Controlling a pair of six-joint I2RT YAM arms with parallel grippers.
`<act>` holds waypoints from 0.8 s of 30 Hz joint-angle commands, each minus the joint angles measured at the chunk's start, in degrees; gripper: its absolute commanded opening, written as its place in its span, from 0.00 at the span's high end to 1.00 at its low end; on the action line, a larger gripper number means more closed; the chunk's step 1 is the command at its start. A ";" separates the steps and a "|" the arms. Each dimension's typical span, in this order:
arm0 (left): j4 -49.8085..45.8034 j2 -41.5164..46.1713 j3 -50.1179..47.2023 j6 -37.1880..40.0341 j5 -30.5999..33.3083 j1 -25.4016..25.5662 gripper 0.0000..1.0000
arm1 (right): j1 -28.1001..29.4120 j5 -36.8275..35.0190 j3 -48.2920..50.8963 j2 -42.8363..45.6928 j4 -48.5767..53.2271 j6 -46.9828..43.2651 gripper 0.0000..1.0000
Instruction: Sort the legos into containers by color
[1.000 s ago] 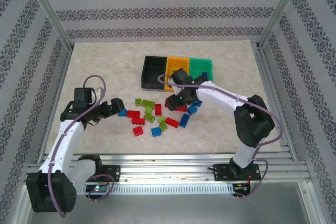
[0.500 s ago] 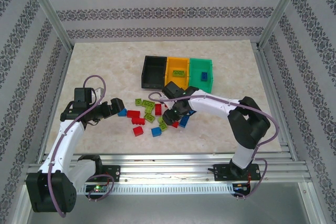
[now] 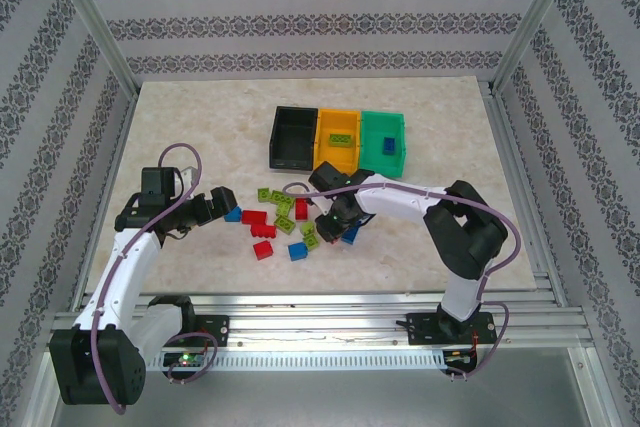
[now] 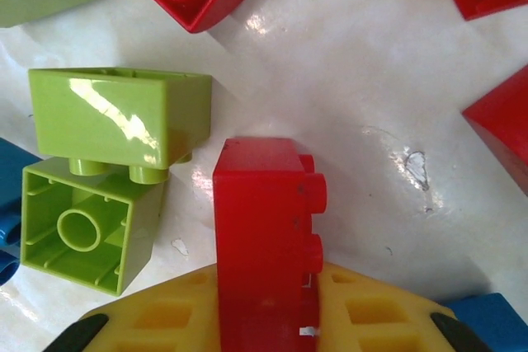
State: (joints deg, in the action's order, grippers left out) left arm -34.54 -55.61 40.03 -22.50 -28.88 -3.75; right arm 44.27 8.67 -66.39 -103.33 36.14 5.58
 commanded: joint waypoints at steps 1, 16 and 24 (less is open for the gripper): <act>0.09 0.79 -0.71 -0.25 -0.46 0.56 0.00 | -1.88 1.83 -3.64 4.07 -1.44 -0.08 0.77; 0.09 0.68 -0.78 -0.44 -0.27 0.67 0.00 | -7.87 -2.04 -40.65 -15.10 -3.50 13.13 0.74; -0.04 0.94 -0.69 -0.37 0.14 0.93 0.00 | -7.57 -4.94 -50.42 -23.67 1.03 15.87 0.46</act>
State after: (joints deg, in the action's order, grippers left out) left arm -34.54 -55.59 39.97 -22.52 -28.86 -3.70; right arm 36.10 5.98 -117.56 -129.16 34.87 19.68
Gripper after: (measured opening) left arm 0.997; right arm 0.533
